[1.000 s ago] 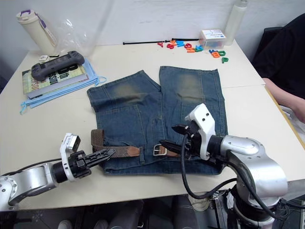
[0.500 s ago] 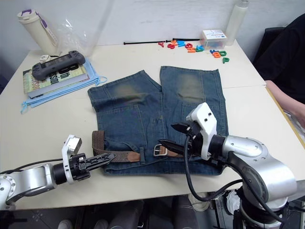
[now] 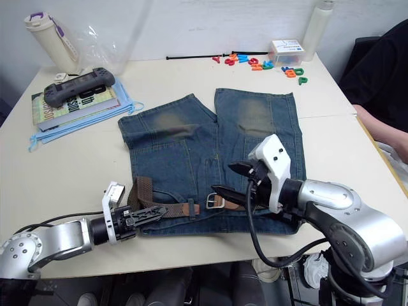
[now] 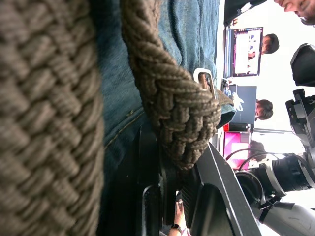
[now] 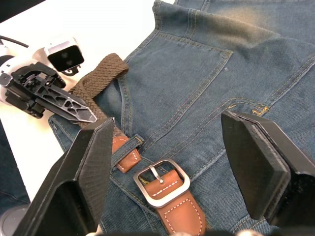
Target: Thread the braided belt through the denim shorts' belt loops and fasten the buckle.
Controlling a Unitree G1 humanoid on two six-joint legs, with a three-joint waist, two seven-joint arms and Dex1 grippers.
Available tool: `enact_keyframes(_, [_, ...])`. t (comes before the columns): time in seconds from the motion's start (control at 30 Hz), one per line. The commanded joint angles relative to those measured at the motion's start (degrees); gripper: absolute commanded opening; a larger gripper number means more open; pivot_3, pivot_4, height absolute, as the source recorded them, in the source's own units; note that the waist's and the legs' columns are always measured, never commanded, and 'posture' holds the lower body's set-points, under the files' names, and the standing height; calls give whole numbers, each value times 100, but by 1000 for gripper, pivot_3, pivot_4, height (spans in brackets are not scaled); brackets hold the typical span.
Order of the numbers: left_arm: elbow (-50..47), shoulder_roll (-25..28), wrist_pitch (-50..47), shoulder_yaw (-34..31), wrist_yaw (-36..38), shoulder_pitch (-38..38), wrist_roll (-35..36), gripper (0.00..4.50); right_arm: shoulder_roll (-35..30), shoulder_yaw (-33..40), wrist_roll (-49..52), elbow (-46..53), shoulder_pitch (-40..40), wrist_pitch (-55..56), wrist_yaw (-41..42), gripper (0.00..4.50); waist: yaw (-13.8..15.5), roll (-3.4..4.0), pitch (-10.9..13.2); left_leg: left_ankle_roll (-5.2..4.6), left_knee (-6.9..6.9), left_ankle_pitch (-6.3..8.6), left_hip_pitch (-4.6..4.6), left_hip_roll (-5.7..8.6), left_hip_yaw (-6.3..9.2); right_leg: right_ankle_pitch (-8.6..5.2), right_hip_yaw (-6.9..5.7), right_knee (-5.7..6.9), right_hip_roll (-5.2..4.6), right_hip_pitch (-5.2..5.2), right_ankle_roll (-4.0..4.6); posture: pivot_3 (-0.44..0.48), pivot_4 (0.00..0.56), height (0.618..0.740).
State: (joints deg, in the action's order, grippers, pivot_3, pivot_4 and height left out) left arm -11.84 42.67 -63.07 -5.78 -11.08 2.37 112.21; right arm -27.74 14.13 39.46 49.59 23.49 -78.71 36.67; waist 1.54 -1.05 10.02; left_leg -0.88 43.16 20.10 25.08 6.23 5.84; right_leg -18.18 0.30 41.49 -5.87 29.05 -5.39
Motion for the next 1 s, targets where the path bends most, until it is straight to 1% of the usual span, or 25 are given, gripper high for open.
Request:
enact_keyframes(0.03, [-17, 25, -137, 330, 263, 267, -159, 0, -137, 73, 246, 445, -50, 195, -148, 3691, 10, 0, 0, 0, 0, 0, 0, 0, 0, 0, 0, 0, 0, -2, 0, 0, 150, 659])
enact_keyframes(0.1, [134, -96, -176, 512, 470, 508, -596, 0, -273, -56, 273, 424, -128, 284, -209, 3691, 12, 0, 0, -3, 0, 0, 0, 3, 0, 1, 0, -3, -2, -2, -2, 0, 150, 659])
enact_keyframes(0.2, [127, -102, -355, 757, 1227, 841, -1489, 0, -479, -182, 330, 398, -253, 437, -256, 3691, 17, -1, -1, -8, 0, -2, 1, 8, 0, 4, 0, -8, -6, -5, -7, 0, 150, 659])
enact_keyframes(0.27, [98, -49, -385, 968, 1843, 1035, -2227, 0, -628, -280, 337, 378, -327, 550, -278, 3691, 16, -1, -1, -10, 0, -4, -1, 10, -1, 6, 0, -12, -7, -11, -11, 0, 150, 659])
enact_keyframes(0.33, [287, -124, -415, 1027, 2184, 1224, -2590, 0, -764, -414, 323, 372, -413, 674, -291, 3691, 22, 0, -1, -12, 0, -5, -2, 10, -1, 7, -1, -15, -8, -13, -13, 0, 150, 659])
enact_keyframes(0.47, [606, -274, -427, 1099, 2811, 1504, -3317, 0, -1481, -1270, -345, 493, -673, 1406, -302, 3691, 43, 1, -1, -17, 0, -6, -5, 11, 1, 9, -8, -26, -11, -24, -17, 0, 150, 659])
enact_keyframes(0.5, [652, -320, -436, 1091, 2929, 1537, -3438, 0, -1793, -1662, -835, 518, -778, 1907, -297, 3691, 44, 2, -1, -19, 0, -7, -7, 10, 2, 11, -10, -32, -13, -31, -20, 0, 150, 659])
enact_keyframes(0.57, [717, -407, -480, 1060, 3095, 1589, -3629, 0, -2176, -2200, -1563, 507, -958, 2699, -299, 3691, 63, 8, -4, -23, -1, -8, -12, 12, 4, 16, -12, -45, -13, -41, -28, 0, 150, 659])
enact_keyframes(0.6, [734, -451, -514, 1034, 3148, 1605, -3710, 0, -2271, -2357, -1806, 472, -1040, 3013, -309, 3691, 72, 8, -4, -26, -3, -8, -15, 13, 5, 19, -14, -56, -13, -49, -34, 0, 150, 659])
enact_keyframes(0.73, [751, -610, -567, 1035, 3397, 1698, -4059, 0, -2654, -3120, -3320, 177, -1316, 4719, -336, 3691, 127, 8, -4, -31, -2, -11, -16, 18, 6, 26, -15, -68, -17, -56, -44, 0, 150, 659])
enact_keyframes(0.9, [888, -810, -658, 984, 3548, 1854, -4387, 0, -2668, -3445, -4354, -126, -1449, 5828, -321, 3691, 167, 8, -4, -37, -2, -14, -21, 26, 8, 32, -16, -79, -22, -68, -54, 0, 150, 659])
enact_keyframes(1.0, [918, -904, -755, 883, 3627, 1889, -4464, 0, -2560, -3566, -5017, -384, -1481, 6308, -427, 3691, 170, 7, -4, -40, -2, -16, -27, 32, 8, 34, -16, -80, -27, -77, -57, 0, 150, 659])
